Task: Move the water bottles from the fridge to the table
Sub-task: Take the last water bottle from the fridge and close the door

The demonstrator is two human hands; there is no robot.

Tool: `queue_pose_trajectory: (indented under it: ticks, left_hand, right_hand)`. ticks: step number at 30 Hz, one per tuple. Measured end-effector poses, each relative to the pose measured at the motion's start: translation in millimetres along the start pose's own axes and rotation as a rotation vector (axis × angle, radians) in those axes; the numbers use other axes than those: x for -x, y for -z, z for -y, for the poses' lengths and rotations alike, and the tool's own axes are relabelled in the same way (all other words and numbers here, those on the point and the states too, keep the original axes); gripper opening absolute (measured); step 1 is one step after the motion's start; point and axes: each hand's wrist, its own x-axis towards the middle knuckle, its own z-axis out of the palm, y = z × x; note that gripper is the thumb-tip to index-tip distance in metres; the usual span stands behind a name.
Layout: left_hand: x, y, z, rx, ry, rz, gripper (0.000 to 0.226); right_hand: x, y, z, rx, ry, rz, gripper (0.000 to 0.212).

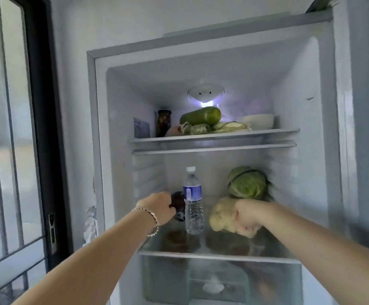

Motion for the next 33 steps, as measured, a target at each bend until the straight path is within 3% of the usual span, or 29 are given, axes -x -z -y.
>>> queue_pose_trajectory:
  ticks: [3, 6, 10, 12, 14, 20, 24, 33]
  left_hand:
    - [-59, 5, -3, 0.097, 0.009, -0.08, 0.035]
    - [-101, 12, -16, 0.2, 0.03, -0.172, 0.04]
    - [-150, 12, -37, 0.259, -0.01, -0.121, 0.06]
    - [-166, 6, -44, 0.231, -0.033, -0.097, 0.056]
    - [-172, -4, -48, 0.189, -0.061, -0.156, 0.048]
    - [-147, -15, -41, 0.287, -0.09, -0.454, 0.031]
    - [-112, -12, -28, 0.271, -0.062, -0.499, 0.034]
    - [-30, 23, -8, 0.473, -0.037, -0.689, 0.029]
  right_hand:
    - [-51, 10, -4, 0.023, 0.02, -0.003, 0.019]
    - [-87, 17, -8, 0.048, 0.034, 0.012, 0.028]
    - [-115, 21, -17, 0.096, 0.019, 0.0, 0.024]
    - [-122, 24, -17, 0.12, 0.022, 0.012, 0.018]
    - [-129, 25, -17, 0.144, 0.05, 0.044, 0.03]
    - [-143, 25, -22, 0.1, 0.082, 0.048, 0.021]
    - [-141, 31, -17, 0.097, 0.095, 0.034, 0.028]
    - [-66, 18, 9, 0.095, 0.067, 0.013, 0.027]
